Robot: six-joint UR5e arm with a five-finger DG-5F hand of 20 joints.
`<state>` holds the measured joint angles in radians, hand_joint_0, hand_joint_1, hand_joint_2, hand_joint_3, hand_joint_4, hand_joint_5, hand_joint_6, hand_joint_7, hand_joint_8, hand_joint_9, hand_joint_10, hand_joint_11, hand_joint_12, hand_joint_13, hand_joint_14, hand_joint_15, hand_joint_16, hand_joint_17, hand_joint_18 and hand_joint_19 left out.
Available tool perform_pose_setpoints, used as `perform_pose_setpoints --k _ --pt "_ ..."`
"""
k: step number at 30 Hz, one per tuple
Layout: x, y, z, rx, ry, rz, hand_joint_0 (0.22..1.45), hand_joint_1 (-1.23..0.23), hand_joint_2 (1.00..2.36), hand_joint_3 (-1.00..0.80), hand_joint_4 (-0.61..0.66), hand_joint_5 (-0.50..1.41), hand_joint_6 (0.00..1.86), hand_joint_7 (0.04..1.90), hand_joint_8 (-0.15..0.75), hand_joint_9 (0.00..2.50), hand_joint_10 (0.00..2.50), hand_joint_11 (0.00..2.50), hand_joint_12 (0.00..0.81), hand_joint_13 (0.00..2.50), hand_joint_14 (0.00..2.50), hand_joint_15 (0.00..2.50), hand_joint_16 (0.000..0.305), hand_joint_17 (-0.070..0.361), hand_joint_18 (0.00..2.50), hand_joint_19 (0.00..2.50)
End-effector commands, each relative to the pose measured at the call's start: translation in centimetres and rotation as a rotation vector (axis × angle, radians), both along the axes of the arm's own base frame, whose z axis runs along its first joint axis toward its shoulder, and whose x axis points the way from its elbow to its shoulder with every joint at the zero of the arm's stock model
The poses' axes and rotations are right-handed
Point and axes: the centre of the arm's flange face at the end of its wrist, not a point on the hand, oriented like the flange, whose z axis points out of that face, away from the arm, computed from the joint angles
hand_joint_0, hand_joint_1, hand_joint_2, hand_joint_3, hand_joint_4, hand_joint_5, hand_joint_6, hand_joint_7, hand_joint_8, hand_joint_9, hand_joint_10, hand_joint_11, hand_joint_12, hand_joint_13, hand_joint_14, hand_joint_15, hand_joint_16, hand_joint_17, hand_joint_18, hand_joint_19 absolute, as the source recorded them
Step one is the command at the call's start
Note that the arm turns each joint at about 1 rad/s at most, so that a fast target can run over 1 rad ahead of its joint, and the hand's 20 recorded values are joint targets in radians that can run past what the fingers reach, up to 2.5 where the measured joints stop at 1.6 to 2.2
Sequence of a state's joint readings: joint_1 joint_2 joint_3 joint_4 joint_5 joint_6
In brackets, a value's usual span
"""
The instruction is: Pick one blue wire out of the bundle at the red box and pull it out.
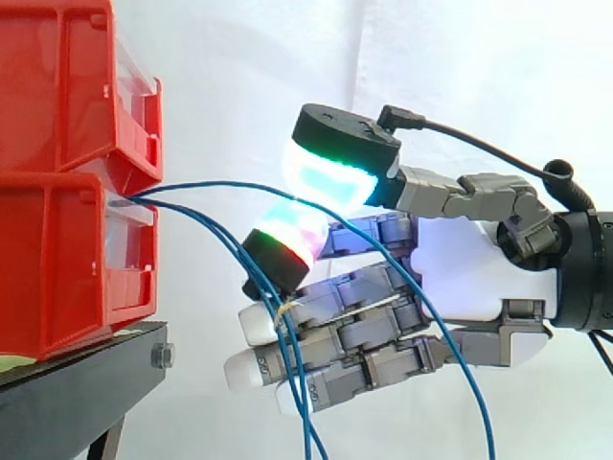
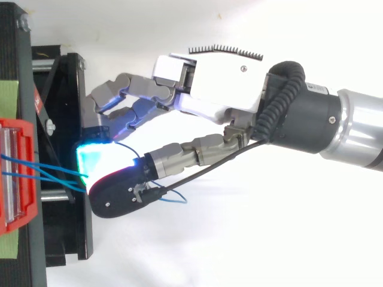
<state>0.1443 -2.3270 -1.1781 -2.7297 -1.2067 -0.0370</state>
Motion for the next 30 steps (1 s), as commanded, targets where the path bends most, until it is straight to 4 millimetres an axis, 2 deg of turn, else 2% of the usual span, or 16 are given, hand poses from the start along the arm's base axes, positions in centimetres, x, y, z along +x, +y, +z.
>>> perform_pose_setpoints --k 1,8,20,22,27,30 --pt "-0.24 0.2 -0.26 0.041 0.017 0.005 0.55 -0.53 1.01 -0.25 0.16 -0.14 0.87 1.11 0.344 0.91 0.01 0.53 0.441 0.56 0.01 0.29 0.06 0.135 0.5 0.42" --pt "-0.54 0.5 -0.58 0.09 0.038 0.01 0.54 -0.51 1.01 -0.3 0.16 -0.14 0.85 1.12 0.344 0.92 0.01 0.52 0.44 0.57 0.01 0.29 0.059 0.133 0.5 0.43" --pt "-0.61 0.84 -0.53 0.094 0.044 0.014 0.48 -0.48 1.0 -0.5 0.18 -0.14 0.84 1.08 0.361 0.92 0.01 0.53 0.465 0.58 0.01 0.3 0.064 0.145 0.53 0.41" --pt "-0.59 0.96 -0.65 0.093 0.045 0.016 0.48 -0.51 1.0 -0.5 0.18 -0.14 0.83 1.08 0.361 0.91 0.01 0.53 0.467 0.58 0.01 0.3 0.065 0.146 0.53 0.41" --pt "-0.59 0.94 -0.65 0.093 0.045 0.014 0.57 -0.75 1.01 -0.4 0.16 -0.17 0.84 1.09 0.32 0.83 0.02 0.53 0.433 0.54 0.01 0.28 0.059 0.134 0.49 0.38" --pt "-0.6 0.96 -0.66 0.093 0.047 0.016 0.59 -0.78 1.01 -0.36 0.15 -0.18 0.85 1.07 0.317 0.8 0.02 0.55 0.431 0.53 0.01 0.27 0.059 0.133 0.49 0.37"
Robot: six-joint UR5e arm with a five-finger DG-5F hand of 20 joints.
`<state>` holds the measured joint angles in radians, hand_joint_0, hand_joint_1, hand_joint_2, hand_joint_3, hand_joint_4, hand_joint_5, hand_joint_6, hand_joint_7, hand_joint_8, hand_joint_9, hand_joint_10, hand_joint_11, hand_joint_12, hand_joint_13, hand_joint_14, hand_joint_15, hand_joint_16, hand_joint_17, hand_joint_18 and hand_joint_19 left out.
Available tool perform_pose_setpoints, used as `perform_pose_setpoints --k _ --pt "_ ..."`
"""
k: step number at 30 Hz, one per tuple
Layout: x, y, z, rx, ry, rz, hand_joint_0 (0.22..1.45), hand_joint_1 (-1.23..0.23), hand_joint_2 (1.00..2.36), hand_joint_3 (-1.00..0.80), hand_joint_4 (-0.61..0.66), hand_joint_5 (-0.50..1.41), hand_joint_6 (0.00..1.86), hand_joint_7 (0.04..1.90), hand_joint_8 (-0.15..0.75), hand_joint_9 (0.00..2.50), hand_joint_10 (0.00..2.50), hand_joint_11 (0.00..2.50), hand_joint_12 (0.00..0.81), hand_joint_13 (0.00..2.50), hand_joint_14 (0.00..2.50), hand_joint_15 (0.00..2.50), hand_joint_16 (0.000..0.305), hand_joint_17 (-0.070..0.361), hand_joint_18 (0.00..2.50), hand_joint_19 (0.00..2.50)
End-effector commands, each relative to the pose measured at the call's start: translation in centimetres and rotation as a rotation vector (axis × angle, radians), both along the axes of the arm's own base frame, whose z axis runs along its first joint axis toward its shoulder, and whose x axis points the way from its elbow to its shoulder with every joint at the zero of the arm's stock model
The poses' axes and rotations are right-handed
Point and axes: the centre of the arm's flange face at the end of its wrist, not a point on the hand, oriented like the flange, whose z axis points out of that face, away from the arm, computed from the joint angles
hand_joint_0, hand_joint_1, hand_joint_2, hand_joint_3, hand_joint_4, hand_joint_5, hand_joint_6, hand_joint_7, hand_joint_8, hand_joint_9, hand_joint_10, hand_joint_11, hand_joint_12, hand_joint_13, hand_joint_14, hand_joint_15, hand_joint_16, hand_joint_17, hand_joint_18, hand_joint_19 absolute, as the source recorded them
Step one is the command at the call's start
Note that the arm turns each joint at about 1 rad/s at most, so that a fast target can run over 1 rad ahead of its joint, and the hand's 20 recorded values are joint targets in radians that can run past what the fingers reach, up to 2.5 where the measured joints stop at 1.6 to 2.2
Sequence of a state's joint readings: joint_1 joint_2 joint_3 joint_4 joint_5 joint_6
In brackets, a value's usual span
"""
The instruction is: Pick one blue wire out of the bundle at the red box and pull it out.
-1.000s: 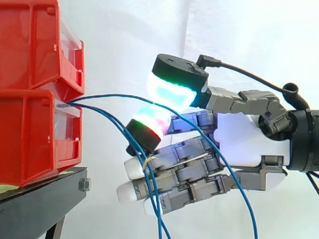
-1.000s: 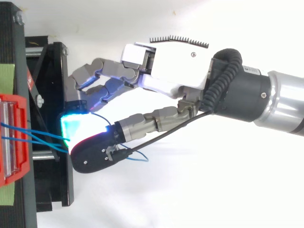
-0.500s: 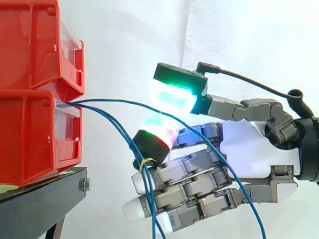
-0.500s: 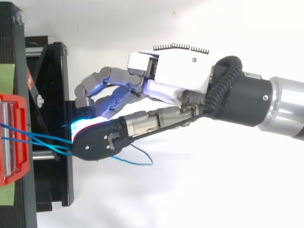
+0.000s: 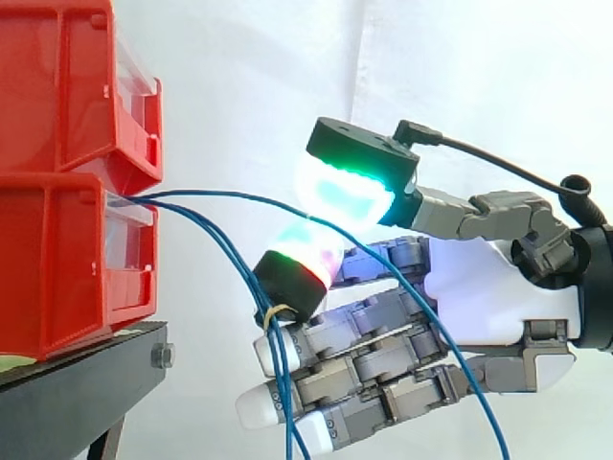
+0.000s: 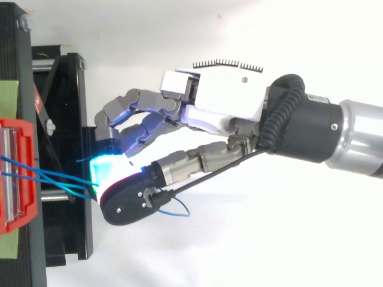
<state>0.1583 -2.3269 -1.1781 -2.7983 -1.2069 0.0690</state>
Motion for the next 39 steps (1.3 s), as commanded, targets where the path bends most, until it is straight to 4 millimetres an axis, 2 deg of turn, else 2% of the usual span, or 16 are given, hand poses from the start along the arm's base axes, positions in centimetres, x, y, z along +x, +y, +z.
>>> perform_pose_setpoints --k 1,5,9,14,15,18,22,25,33,39 --pt "-0.02 -0.01 -0.03 0.0 0.003 0.002 0.59 -0.79 1.01 -0.36 0.16 -0.19 0.86 1.06 0.313 0.79 0.02 0.55 0.43 0.52 0.01 0.27 0.059 0.133 0.49 0.37" --pt "-0.07 0.12 -0.09 -0.001 0.009 0.005 0.6 -0.79 1.01 -0.31 0.13 -0.19 0.86 1.07 0.305 0.76 0.02 0.55 0.429 0.52 0.01 0.27 0.059 0.133 0.48 0.37" --pt "-0.13 -0.01 -0.13 -0.002 0.013 0.003 0.57 -0.7 1.02 -0.25 0.12 -0.19 0.87 1.06 0.304 0.78 0.02 0.54 0.429 0.51 0.01 0.27 0.059 0.134 0.48 0.39" --pt "-0.13 -0.01 -0.13 -0.002 0.013 0.003 0.56 -0.66 1.02 -0.19 0.1 -0.18 0.86 1.07 0.308 0.8 0.02 0.55 0.43 0.52 0.01 0.28 0.06 0.135 0.48 0.4" --pt "-0.12 0.11 -0.13 -0.002 0.013 0.005 0.56 -0.62 1.01 -0.19 0.11 -0.18 0.87 1.04 0.324 0.83 0.01 0.54 0.455 0.54 0.01 0.28 0.065 0.147 0.51 0.39" --pt "-0.13 -0.01 -0.13 -0.002 0.013 0.003 0.55 -0.49 1.01 -0.24 0.11 -0.16 0.85 1.03 0.328 0.85 0.02 0.52 0.45 0.53 0.01 0.3 0.064 0.144 0.46 0.43" --pt "-0.12 0.11 -0.13 -0.002 0.013 0.005 0.5 -0.45 1.01 -0.39 0.14 -0.16 0.83 1.06 0.335 0.84 0.02 0.52 0.451 0.51 0.01 0.3 0.064 0.143 0.43 0.44" --pt "-0.12 0.11 -0.13 0.001 0.013 0.005 0.47 -0.51 1.0 -0.5 0.16 -0.16 0.83 1.06 0.353 0.84 0.01 0.52 0.466 0.52 0.01 0.29 0.067 0.15 0.45 0.42" --pt "-0.12 0.22 -0.02 0.016 0.008 0.006 0.5 -0.78 1.0 -0.5 0.18 -0.17 0.84 1.04 0.33 0.79 0.02 0.55 0.451 0.51 0.01 0.26 0.064 0.144 0.47 0.35" --pt "-0.11 0.23 -0.13 0.016 0.01 0.006 0.57 -0.88 1.0 -0.5 0.17 -0.17 0.85 1.08 0.309 0.76 0.02 0.55 0.432 0.5 0.01 0.24 0.061 0.137 0.49 0.28"
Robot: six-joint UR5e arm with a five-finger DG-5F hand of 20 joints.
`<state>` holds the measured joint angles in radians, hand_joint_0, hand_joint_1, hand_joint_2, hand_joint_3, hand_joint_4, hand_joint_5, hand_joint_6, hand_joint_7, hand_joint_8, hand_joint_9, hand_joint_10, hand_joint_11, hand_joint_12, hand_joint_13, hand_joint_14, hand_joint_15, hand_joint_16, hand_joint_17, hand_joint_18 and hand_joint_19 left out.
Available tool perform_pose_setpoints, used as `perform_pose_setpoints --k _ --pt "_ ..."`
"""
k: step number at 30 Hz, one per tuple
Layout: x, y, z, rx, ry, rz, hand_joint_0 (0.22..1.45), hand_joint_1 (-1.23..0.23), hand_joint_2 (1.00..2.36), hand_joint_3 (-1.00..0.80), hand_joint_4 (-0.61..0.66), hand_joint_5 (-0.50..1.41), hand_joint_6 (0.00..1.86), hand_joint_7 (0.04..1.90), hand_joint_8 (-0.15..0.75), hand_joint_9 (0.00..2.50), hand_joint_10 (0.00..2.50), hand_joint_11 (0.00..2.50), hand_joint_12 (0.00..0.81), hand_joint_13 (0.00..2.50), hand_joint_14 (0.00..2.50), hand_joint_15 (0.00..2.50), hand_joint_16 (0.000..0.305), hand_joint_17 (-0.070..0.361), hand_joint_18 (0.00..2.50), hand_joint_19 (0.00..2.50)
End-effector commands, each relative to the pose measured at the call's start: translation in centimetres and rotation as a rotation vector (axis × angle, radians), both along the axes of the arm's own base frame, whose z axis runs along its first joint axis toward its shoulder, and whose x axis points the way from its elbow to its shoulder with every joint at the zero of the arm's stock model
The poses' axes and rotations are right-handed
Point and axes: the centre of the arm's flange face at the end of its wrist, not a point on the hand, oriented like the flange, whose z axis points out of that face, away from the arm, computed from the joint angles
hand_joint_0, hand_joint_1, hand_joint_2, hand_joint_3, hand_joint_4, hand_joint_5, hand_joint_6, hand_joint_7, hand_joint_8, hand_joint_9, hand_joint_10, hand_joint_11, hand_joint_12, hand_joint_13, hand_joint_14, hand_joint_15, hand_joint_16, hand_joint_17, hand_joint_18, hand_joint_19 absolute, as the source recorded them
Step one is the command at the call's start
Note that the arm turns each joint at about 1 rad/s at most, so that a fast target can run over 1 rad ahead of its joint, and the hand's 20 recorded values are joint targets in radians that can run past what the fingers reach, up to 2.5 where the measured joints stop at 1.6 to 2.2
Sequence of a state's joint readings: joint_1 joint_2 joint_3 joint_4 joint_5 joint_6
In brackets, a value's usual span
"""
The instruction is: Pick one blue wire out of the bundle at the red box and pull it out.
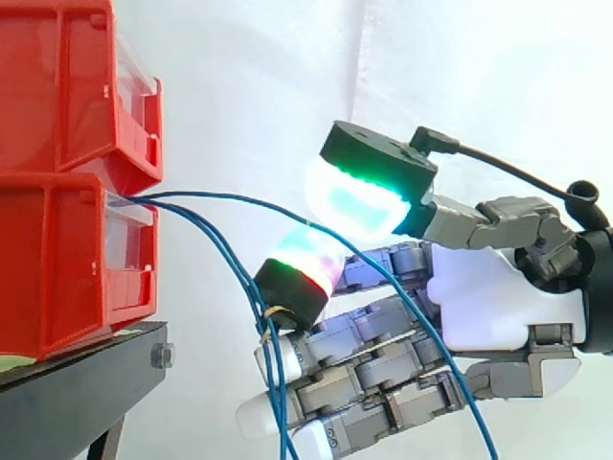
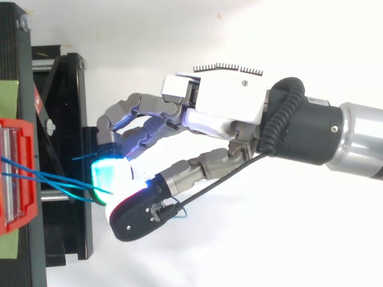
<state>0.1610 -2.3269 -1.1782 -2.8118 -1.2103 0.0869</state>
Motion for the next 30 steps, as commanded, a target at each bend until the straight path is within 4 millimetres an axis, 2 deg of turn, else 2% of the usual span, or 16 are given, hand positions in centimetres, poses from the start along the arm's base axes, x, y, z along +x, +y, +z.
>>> perform_pose_setpoints --k 1,4,7,9,18,23,30 --pt "0.0 0.01 0.0 0.001 0.0 0.0 0.57 -0.89 1.0 -0.5 0.17 -0.17 0.85 1.08 0.309 0.76 0.02 0.54 0.432 0.5 0.01 0.23 0.061 0.137 0.5 0.27" --pt "0.0 0.01 0.0 0.001 0.0 0.0 0.64 -0.88 1.0 -0.5 0.14 -0.18 0.86 1.09 0.295 0.72 0.02 0.53 0.426 0.5 0.01 0.23 0.06 0.134 0.5 0.27" --pt "0.0 0.01 0.0 0.001 0.0 0.0 0.62 -0.86 1.0 -0.5 0.11 -0.18 0.87 1.09 0.289 0.72 0.02 0.54 0.424 0.49 0.01 0.23 0.06 0.134 0.49 0.29" --pt "0.0 0.01 0.0 0.001 0.0 0.0 0.61 -0.81 1.01 -0.42 0.09 -0.18 0.87 1.09 0.29 0.73 0.02 0.54 0.423 0.48 0.01 0.24 0.059 0.134 0.47 0.32" --pt "0.0 0.01 0.0 0.001 0.0 0.0 0.56 -0.65 1.01 -0.29 0.05 -0.17 0.86 1.08 0.282 0.78 0.02 0.53 0.424 0.49 0.01 0.27 0.06 0.134 0.46 0.38" --pt "0.01 0.13 0.0 0.001 0.0 0.002 0.55 -0.52 1.01 -0.26 0.07 -0.16 0.85 1.09 0.285 0.81 0.01 0.52 0.422 0.5 0.01 0.29 0.06 0.134 0.43 0.42" --pt "0.02 0.11 0.01 0.001 -0.002 0.0 0.56 -0.47 1.01 -0.27 0.08 -0.16 0.84 1.08 0.288 0.83 0.02 0.52 0.427 0.51 0.01 0.29 0.059 0.134 0.43 0.44"
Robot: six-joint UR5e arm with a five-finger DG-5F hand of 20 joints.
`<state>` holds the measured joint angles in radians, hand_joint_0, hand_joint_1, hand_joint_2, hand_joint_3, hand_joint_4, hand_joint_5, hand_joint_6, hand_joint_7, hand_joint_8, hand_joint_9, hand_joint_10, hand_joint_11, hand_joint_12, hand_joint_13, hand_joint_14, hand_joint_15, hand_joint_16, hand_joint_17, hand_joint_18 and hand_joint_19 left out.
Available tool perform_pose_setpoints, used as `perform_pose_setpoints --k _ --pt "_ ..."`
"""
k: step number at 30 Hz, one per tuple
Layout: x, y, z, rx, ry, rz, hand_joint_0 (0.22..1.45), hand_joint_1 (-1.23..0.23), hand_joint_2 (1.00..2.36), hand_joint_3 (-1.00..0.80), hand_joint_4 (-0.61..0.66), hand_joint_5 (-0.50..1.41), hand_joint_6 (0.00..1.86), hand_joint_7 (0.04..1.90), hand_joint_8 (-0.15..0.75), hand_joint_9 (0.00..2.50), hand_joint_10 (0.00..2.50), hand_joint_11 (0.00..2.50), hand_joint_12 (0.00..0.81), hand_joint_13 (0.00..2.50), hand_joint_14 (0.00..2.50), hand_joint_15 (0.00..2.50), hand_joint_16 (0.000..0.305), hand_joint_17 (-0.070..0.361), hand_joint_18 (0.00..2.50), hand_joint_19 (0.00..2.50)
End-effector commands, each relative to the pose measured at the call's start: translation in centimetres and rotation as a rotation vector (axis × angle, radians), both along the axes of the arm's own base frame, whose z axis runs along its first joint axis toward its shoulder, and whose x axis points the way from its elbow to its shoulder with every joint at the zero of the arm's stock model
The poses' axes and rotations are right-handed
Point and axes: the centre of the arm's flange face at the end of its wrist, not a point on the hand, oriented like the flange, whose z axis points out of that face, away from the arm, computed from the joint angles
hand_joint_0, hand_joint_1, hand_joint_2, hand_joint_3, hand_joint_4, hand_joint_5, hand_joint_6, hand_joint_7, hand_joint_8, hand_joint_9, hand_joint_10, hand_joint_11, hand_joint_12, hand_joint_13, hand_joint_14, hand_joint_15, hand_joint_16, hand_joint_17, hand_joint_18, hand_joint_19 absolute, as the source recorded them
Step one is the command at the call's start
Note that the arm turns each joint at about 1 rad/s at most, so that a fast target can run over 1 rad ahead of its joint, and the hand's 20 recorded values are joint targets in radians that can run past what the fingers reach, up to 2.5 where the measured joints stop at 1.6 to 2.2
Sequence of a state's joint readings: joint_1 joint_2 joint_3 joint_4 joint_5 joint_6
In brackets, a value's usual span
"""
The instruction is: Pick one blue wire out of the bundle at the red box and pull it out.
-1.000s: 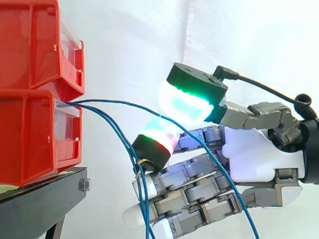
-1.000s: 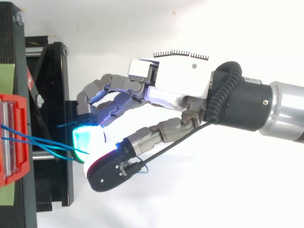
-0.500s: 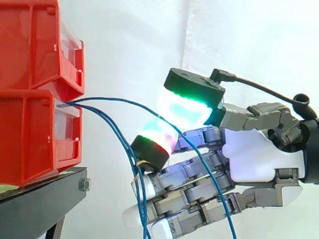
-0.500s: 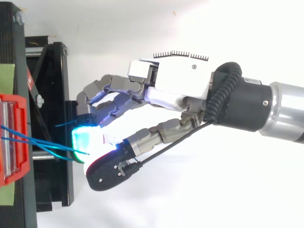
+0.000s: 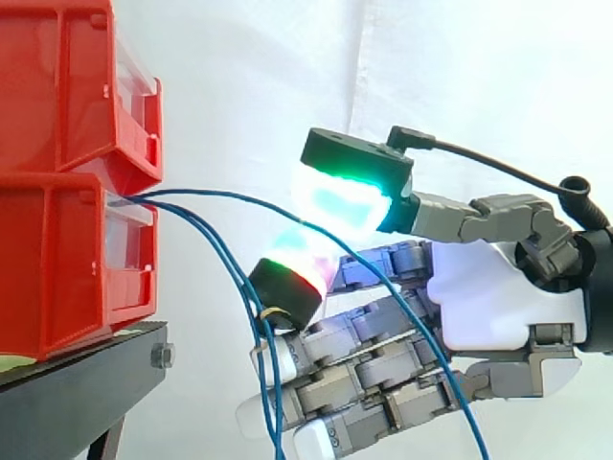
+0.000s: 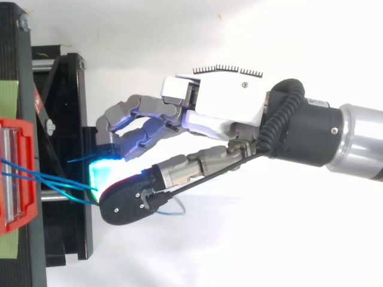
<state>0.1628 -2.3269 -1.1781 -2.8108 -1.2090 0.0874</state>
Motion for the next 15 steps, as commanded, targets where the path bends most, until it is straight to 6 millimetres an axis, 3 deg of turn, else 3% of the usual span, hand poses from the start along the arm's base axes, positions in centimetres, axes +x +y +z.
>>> perform_pose_setpoints --k 1,5,8,11,15 --pt "0.01 -0.02 -0.01 0.0 0.0 0.0 0.56 -0.47 1.01 -0.27 0.09 -0.16 0.84 1.07 0.292 0.84 0.01 0.52 0.426 0.51 0.01 0.3 0.059 0.133 0.43 0.43" --pt "0.01 0.1 -0.01 0.0 0.0 0.001 0.55 -0.47 1.01 -0.3 0.11 -0.15 0.82 1.07 0.3 0.84 0.02 0.52 0.428 0.51 0.01 0.3 0.06 0.135 0.43 0.44" --pt "0.0 0.11 -0.02 0.0 0.001 0.003 0.48 -0.44 1.0 -0.47 0.14 -0.15 0.8 1.04 0.329 0.84 0.01 0.51 0.455 0.52 0.01 0.3 0.065 0.147 0.46 0.42" --pt "0.01 0.23 -0.02 0.001 0.001 0.004 0.45 -0.45 1.0 -0.5 0.16 -0.15 0.8 1.03 0.339 0.84 0.01 0.51 0.469 0.53 0.01 0.3 0.068 0.154 0.47 0.42" --pt "0.02 0.23 -0.01 0.002 -0.001 0.004 0.43 -0.56 1.0 -0.5 0.17 -0.14 0.8 1.04 0.35 0.84 0.01 0.53 0.48 0.54 0.01 0.28 0.07 0.158 0.49 0.39"
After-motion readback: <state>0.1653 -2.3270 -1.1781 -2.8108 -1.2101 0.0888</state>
